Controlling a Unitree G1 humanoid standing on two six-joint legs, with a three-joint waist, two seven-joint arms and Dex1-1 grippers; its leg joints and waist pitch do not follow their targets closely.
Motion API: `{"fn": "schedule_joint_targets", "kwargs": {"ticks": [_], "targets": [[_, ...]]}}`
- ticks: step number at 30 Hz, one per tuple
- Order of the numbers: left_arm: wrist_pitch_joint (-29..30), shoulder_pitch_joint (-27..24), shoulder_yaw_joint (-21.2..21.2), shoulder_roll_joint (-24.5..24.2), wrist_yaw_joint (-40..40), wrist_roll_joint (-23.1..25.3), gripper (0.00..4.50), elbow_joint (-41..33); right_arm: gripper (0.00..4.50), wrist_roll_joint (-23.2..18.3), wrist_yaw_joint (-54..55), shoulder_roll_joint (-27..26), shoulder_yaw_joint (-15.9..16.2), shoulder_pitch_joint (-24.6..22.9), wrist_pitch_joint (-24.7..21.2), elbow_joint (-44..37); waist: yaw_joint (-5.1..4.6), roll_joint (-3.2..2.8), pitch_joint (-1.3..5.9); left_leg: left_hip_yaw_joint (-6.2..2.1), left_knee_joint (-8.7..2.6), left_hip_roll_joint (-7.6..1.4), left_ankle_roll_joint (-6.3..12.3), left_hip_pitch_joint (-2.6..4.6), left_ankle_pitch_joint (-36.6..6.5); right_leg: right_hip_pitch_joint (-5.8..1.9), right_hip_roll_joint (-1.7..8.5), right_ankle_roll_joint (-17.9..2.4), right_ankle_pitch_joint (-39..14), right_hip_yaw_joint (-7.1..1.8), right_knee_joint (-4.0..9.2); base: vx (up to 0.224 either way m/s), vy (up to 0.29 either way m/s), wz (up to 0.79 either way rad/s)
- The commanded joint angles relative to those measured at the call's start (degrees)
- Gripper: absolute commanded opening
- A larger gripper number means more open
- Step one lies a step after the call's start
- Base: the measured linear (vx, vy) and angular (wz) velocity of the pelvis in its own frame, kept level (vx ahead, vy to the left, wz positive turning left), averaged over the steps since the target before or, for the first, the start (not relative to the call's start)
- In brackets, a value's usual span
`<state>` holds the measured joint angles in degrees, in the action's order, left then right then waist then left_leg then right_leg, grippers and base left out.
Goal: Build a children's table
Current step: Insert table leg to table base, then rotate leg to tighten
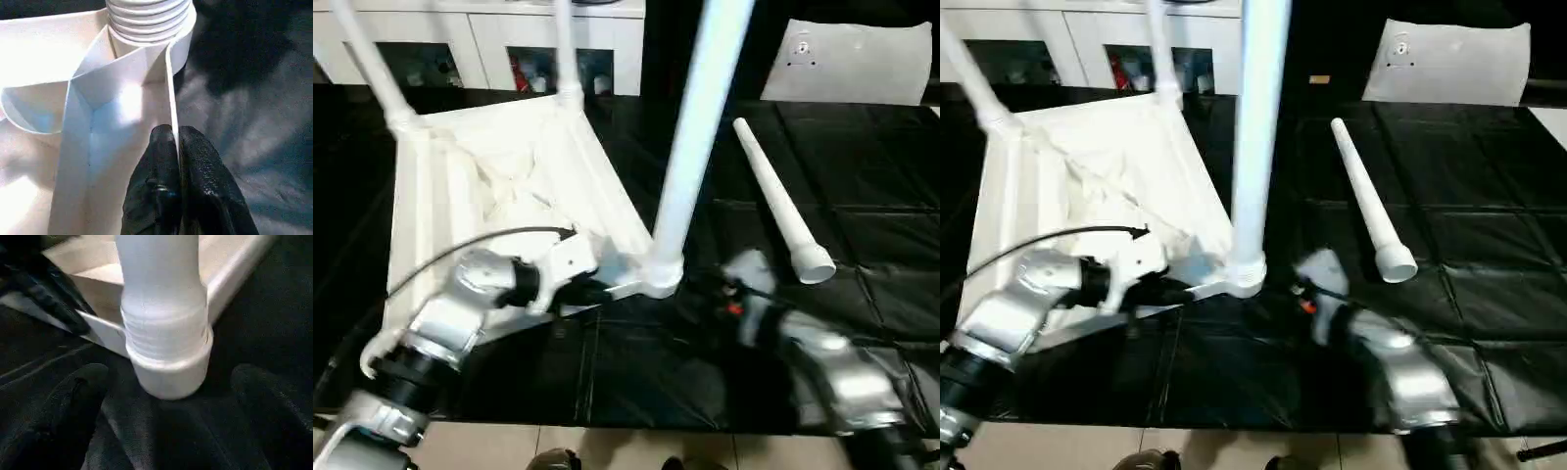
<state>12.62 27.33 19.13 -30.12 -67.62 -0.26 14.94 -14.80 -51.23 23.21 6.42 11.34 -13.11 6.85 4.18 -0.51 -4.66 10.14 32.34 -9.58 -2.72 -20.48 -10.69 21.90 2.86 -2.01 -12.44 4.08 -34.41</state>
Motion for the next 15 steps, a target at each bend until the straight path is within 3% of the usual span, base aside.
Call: {"fn": "schedule_joint_targets", "kwargs": {"ticks": [1, 3, 6, 9, 10, 15], "targets": [[-3.8, 0.5, 4.4, -0.8, -6.5, 0.5, 0.0, -0.1, 4.46, -0.4, -3.2, 1.6, 0.1, 0.8, 0.5, -1.2, 0.18, -0.51, 4.11, -1.42, -2.83, -4.16, 4.89, 0.42, -6.1, -3.2, 6.03, -13.8, -0.9, -3.76, 3.47, 0.0, 0.0, 0.0], [-4.3, 0.9, 4.9, -0.9, -8.8, -0.5, 0.0, 0.4, 4.46, -0.5, -5.4, 2.9, 0.8, 2.0, 0.8, -0.6, 0.97, -0.4, 4.26, -1.24, -2.65, -4.16, 4.72, 0.63, -6.0, -3.08, 6.01, -14.1, -1.0, -3.77, 3.34, 0.0, 0.0, 0.0], [-5.5, 1.3, 5.4, -0.7, -10.7, -1.1, 0.0, 1.0, 4.46, -0.3, -7.9, 3.9, 1.9, 3.2, 1.4, 0.1, 1.32, -0.25, 4.34, -1.27, -2.52, -4.26, 4.72, 0.46, -5.9, -3.07, 5.98, -14.4, -0.5, -3.67, 3.1, 0.0, 0.0, 0.0], [-7.5, 2.1, 6.6, -0.9, -12.2, -0.4, 0.0, 2.2, 4.46, -0.3, -11.9, 4.7, 3.7, 4.9, 1.5, 0.5, 1.7, -0.33, 4.25, -1.3, -2.44, -4.2, 4.22, 0.43, -7.2, -3.03, 6.18, -14.0, -3.6, -3.67, 3.27, 0.0, 0.0, 0.0], [-7.9, 2.2, 6.6, -0.8, -12.5, -0.2, 0.0, 2.6, 4.18, -0.4, -12.8, 4.9, 4.2, 5.2, 1.4, 0.6, 1.79, -0.01, 4.36, -1.33, -2.46, -4.28, 3.85, 0.45, -7.7, -3.08, 6.21, -13.6, -5.3, -3.64, 3.3, 0.0, 0.0, 0.0], [-10.3, 3.0, 7.5, -0.9, -14.5, 0.7, 0.0, 4.0, 3.8, 1.1, -16.3, 4.3, 7.6, 7.5, 2.7, 3.1, 2.25, 0.03, 4.5, -1.31, -2.31, -4.39, 3.27, 0.57, -7.7, -2.76, 6.29, -13.2, -6.6, -3.7, 3.21, 0.0, 0.0, 0.0]]}}
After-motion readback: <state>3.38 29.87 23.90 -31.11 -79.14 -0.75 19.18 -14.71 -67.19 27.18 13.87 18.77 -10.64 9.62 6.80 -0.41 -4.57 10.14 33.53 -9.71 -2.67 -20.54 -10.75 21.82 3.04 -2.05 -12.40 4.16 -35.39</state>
